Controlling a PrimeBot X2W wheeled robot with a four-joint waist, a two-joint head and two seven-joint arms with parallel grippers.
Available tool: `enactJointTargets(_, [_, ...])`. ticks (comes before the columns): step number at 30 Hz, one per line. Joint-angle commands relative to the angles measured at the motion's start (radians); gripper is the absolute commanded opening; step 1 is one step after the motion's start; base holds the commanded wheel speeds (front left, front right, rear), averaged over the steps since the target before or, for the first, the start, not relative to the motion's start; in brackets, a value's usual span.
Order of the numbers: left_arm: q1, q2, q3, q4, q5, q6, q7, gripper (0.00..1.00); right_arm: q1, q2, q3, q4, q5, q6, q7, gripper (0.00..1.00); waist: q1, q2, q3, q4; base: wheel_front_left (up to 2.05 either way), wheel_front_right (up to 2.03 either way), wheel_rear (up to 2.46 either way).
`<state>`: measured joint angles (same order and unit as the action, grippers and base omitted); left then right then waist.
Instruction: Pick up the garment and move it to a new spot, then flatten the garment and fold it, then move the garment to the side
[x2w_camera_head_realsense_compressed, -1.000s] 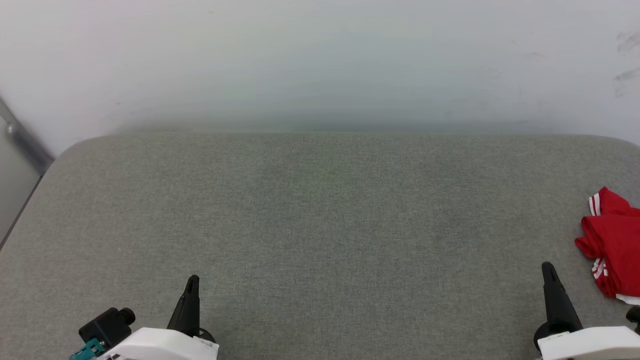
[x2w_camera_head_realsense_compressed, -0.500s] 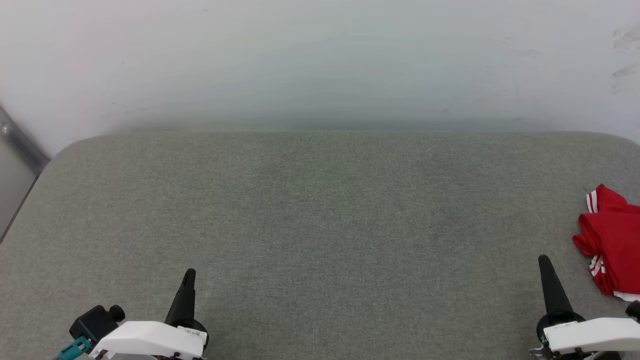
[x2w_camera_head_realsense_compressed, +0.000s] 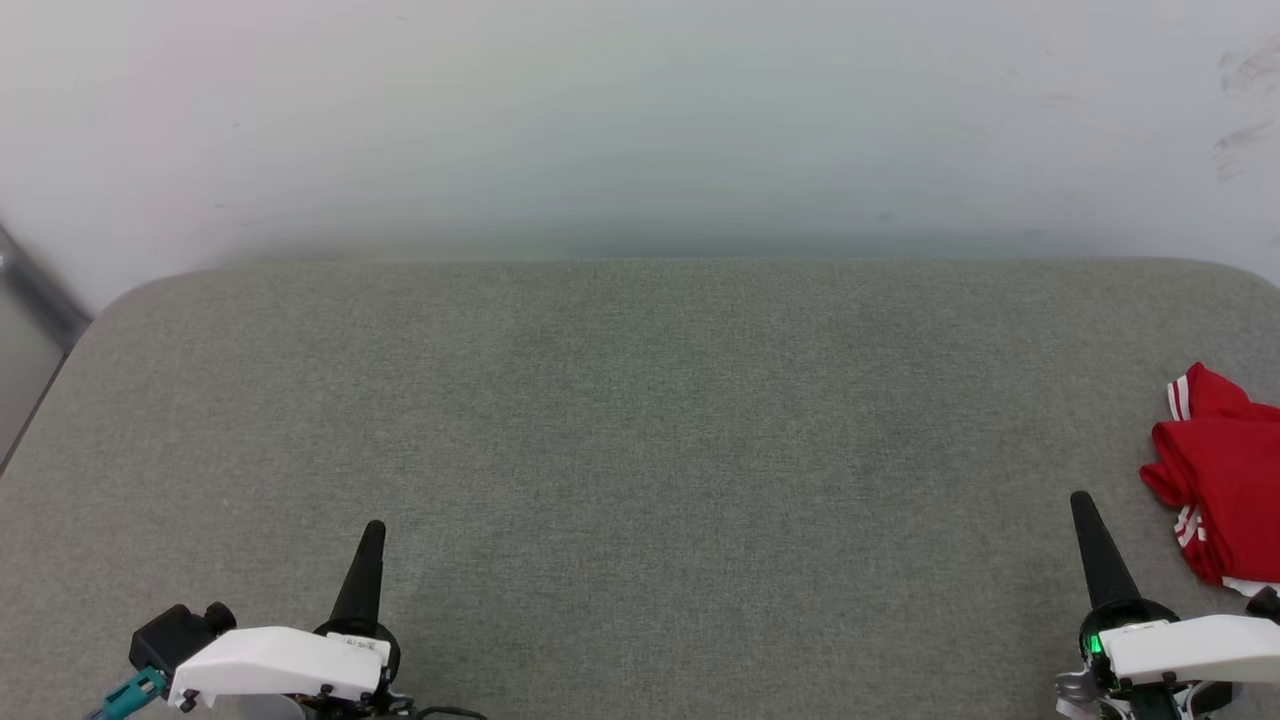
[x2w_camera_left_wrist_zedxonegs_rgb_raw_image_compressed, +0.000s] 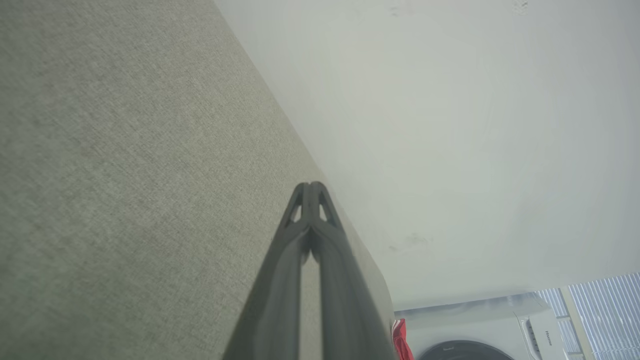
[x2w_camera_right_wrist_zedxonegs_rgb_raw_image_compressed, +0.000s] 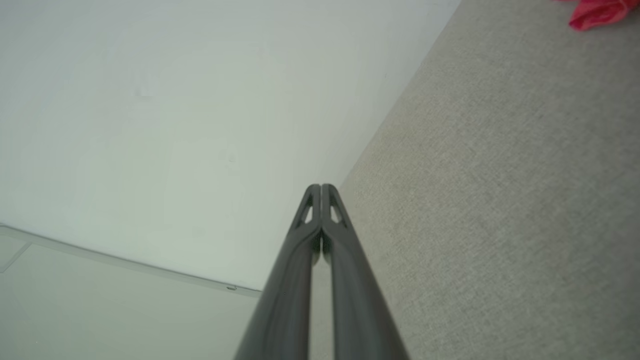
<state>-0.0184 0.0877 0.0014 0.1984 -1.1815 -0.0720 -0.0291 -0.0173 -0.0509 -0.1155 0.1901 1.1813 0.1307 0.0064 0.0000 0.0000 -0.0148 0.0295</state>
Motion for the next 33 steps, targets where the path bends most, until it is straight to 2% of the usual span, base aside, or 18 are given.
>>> enactJointTargets(1, [-0.024, 0.002, 0.006, -0.004, -0.027, -0.01, 0.008, 0.0, -0.02, 0.0, 0.0, -0.003, 0.026, 0.0, 0.007, 0.0, 0.0, 0.0, 0.0, -0.001, 0.0, 0.0, 0.0])
enactJointTargets(33, [-0.073, -0.01, 0.058, 0.03, -0.319, -0.044, 0.082, 0.0, -0.073, 0.001, 0.001, 0.037, 0.3, 0.0, 0.076, 0.0, 0.0, 0.0, 0.011, -0.019, 0.0, 0.0, 0.0])
